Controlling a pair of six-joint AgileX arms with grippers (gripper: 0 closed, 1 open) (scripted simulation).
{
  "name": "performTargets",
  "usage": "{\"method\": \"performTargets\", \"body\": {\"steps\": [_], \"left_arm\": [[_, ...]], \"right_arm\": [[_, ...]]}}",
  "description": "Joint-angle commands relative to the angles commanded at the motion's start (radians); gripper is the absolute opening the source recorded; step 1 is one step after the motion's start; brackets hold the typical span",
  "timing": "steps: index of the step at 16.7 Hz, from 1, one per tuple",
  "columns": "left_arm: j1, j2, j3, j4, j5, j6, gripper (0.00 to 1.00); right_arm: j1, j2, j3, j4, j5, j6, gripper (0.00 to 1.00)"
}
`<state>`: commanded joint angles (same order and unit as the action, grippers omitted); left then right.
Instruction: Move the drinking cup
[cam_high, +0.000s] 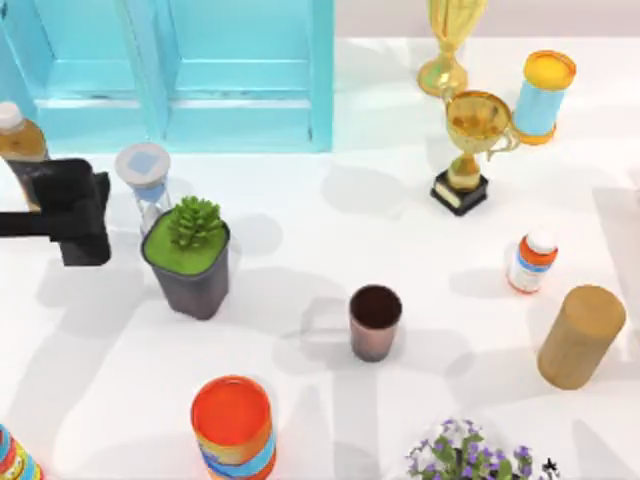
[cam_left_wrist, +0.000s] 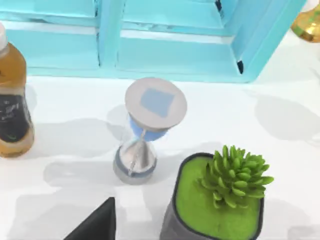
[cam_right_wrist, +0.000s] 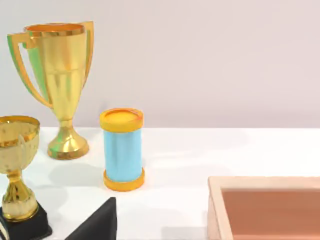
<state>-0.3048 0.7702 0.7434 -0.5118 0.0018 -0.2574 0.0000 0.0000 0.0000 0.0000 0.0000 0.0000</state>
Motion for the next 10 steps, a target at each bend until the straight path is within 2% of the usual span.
{"method": "performTargets", "body": {"steps": [10], "left_arm": [[-0.362,0.971,0.959,-0.646,0.004,-0.355,1.00]], "right_arm": [[0.000,0.000,0.000,0.000,0.000,0.000,1.00]]}}
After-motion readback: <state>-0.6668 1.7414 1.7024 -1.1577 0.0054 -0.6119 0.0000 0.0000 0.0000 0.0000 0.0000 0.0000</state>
